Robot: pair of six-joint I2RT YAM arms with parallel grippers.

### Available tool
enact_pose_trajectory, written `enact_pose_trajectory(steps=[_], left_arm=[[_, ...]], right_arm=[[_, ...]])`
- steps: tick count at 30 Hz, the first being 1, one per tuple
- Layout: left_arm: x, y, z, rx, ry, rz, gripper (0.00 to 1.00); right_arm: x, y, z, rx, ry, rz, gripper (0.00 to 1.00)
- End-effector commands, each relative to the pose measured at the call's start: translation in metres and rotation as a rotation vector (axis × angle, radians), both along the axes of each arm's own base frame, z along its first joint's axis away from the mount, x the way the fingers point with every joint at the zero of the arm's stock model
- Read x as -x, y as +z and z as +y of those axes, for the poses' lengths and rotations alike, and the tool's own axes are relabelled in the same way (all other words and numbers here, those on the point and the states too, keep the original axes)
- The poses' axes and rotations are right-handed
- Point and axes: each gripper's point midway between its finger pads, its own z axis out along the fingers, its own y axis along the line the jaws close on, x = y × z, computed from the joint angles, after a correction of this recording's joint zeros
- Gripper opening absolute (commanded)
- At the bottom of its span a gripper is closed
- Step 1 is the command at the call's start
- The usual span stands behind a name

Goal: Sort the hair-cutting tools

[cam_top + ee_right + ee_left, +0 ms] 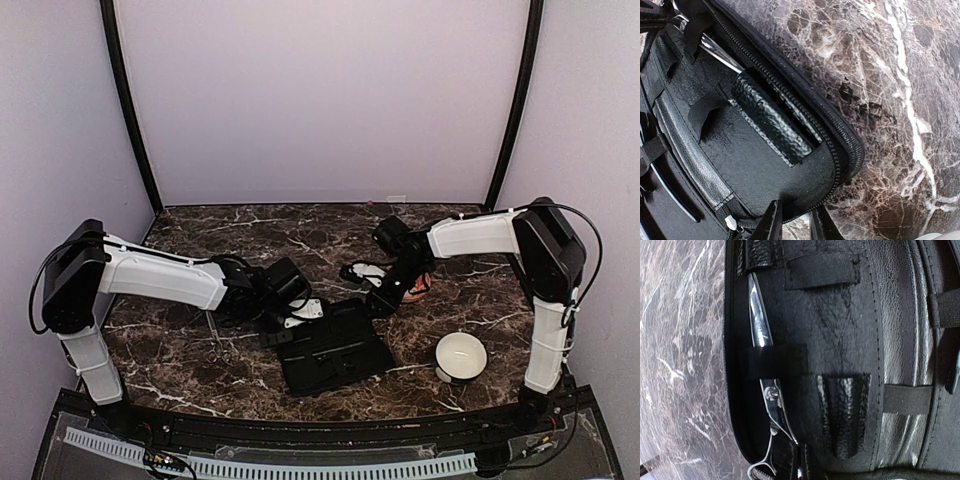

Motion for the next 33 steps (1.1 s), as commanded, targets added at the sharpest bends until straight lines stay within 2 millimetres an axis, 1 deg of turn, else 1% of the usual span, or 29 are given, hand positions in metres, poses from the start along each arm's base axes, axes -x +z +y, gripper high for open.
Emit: enact_pose_trajectory(steps=[1,8,14,25,28,30,33], left_arm=[[-0.006,0.012,-0.020,0.055,-0.051,-0.027,0.00],[-0.006,0.011,-0.030,0.081,-0.099,-0.034,0.00],[-0.012,0.013,-0.043,0.115,-0.134,-0.064,0.00],[-0.021,0.002,-0.063,0.119,-0.156,-0.052,0.00],[-0.027,0.000,-0.063,0.097,-0.155,-0.074,0.00],[-0.033,-0.001,-0.059,0.071,-0.143,-0.106,0.00],[-0.038,0.004,-0.051,0.033,-0.102,-0.127,0.00]], right_arm=[[0.001,0.004,0.012,-0.035,0.022,0.009,0.18],[0.002,0.003,0.014,-0.033,0.027,0.012,0.18],[0.002,0.003,0.016,-0.038,0.031,0.015,0.18],[0.007,0.000,0.018,-0.037,0.044,0.024,0.18],[0.008,0.001,0.020,-0.037,0.048,0.024,0.18],[0.008,0.000,0.020,-0.034,0.050,0.024,0.18],[0.009,0.001,0.020,-0.033,0.052,0.024,0.18]])
